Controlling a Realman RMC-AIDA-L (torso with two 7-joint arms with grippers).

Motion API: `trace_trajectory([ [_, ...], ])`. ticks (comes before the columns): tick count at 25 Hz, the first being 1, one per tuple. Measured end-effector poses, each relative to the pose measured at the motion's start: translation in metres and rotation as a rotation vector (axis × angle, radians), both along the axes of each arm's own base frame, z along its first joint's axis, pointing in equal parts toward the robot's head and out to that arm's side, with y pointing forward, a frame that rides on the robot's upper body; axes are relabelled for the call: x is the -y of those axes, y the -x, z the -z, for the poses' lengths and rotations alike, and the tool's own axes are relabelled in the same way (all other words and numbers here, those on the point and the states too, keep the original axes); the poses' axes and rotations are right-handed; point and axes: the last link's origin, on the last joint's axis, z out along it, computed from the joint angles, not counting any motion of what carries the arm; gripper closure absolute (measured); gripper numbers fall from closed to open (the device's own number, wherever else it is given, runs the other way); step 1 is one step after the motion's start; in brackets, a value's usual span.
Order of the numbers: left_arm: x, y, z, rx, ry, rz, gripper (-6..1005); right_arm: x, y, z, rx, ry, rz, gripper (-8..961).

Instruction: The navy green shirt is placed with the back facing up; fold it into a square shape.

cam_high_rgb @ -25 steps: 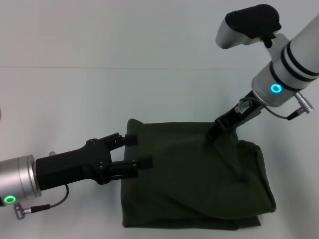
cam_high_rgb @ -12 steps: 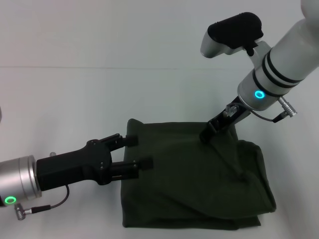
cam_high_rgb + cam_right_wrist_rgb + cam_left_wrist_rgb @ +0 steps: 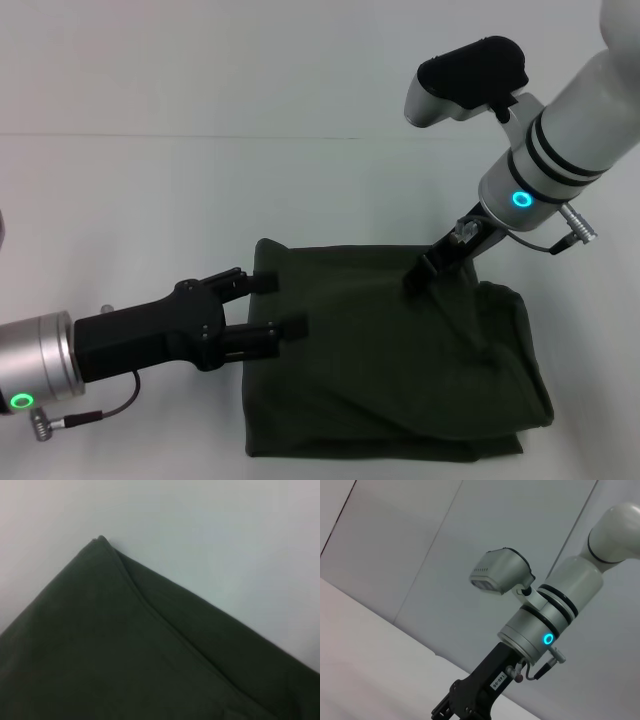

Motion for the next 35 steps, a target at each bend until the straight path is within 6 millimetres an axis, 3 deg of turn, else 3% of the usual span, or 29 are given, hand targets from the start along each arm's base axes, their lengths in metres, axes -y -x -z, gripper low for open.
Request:
trace_trajectory([
  [25,-0.001,-0.003,0.001,0.009,0.002,0.007,91,-0.001,-0.007,-0.009,0.014,-0.017,0.011,430],
  [35,-0.002,-0.004,0.001,0.010,0.001,0.007,95,-0.001,-0.009,-0.012,0.021,-0.021,0.016,854],
])
